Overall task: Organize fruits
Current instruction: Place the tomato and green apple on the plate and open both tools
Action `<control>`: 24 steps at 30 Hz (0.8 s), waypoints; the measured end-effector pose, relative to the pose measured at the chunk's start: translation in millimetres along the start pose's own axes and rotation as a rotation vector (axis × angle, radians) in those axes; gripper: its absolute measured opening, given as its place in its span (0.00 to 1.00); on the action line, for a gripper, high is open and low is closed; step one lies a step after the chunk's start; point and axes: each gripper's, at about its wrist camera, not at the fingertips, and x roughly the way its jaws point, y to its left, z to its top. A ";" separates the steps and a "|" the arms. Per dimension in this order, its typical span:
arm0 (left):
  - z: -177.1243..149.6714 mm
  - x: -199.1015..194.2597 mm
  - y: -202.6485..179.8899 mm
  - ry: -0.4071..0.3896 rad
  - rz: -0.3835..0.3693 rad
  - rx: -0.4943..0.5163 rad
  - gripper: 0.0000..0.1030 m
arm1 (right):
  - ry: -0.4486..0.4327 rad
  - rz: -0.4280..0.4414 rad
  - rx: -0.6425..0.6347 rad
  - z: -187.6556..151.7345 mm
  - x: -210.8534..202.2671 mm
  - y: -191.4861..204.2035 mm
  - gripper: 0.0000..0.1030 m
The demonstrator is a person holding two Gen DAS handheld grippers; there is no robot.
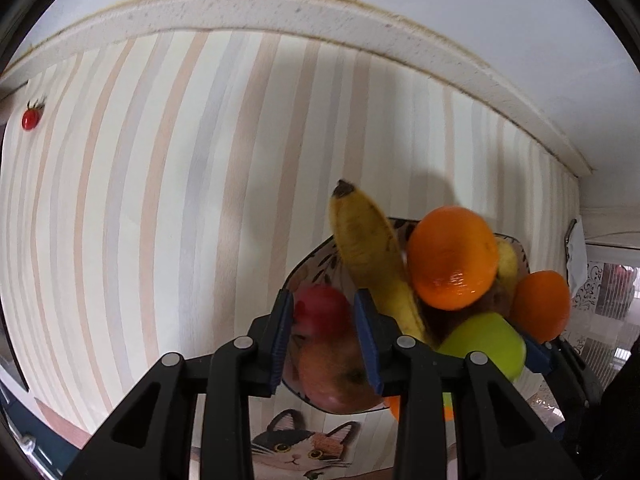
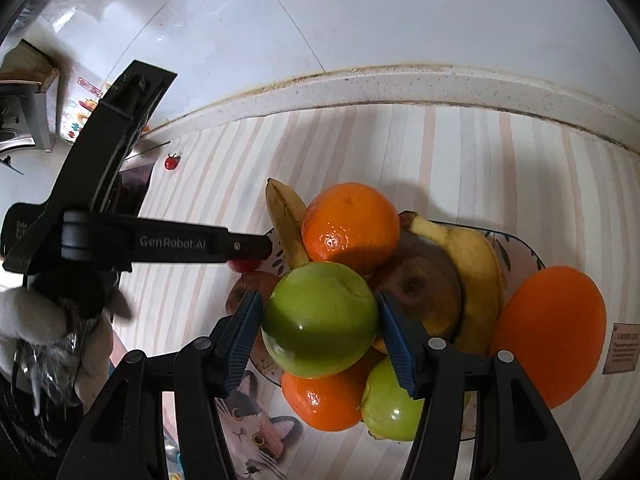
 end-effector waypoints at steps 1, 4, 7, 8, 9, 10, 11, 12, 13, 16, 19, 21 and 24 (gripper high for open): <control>0.1 1.1 0.9 0.001 0.000 -0.001 0.30 | 0.001 -0.005 0.003 1.7 -1.4 -0.3 0.60; -0.8 -0.3 0.6 -0.008 0.013 0.012 0.38 | 0.004 -0.018 0.003 6.1 -1.3 4.1 0.64; -2.6 -5.5 3.2 -0.026 0.005 0.012 0.51 | 0.002 -0.032 0.001 6.7 -2.5 6.1 0.67; -3.5 -8.3 4.2 -0.037 -0.003 0.008 0.55 | 0.005 -0.038 0.002 6.6 -2.6 6.6 0.67; -4.7 -10.9 5.2 -0.047 -0.008 0.003 0.63 | 0.004 -0.041 0.008 6.3 -2.8 6.4 0.69; -5.4 -12.4 6.1 -0.053 -0.012 0.001 0.68 | 0.003 -0.041 0.018 6.0 -2.6 5.6 0.69; -7.2 -14.3 7.2 -0.062 -0.018 -0.005 0.69 | 0.004 -0.039 0.023 6.9 -0.6 5.4 0.69; -9.3 -15.5 8.0 -0.067 -0.018 -0.007 0.69 | 0.003 -0.038 0.032 6.5 -0.6 4.7 0.69; -11.1 -17.3 8.9 -0.074 -0.017 -0.008 0.69 | 0.002 -0.040 0.041 5.9 -1.1 3.9 0.69; -17.8 -25.0 13.0 -0.101 -0.002 -0.012 0.82 | -0.003 -0.066 0.057 3.1 -6.9 3.5 0.76; -34.0 -38.6 14.5 -0.160 0.051 0.008 0.91 | -0.035 -0.113 0.071 -2.6 -22.1 3.5 0.93; -45.8 -48.5 14.3 -0.199 0.089 0.027 0.91 | -0.056 -0.176 0.075 -9.0 -34.3 4.6 0.94; -72.4 -64.8 12.2 -0.248 0.107 0.056 0.91 | -0.083 -0.225 0.086 -20.6 -52.5 5.3 0.95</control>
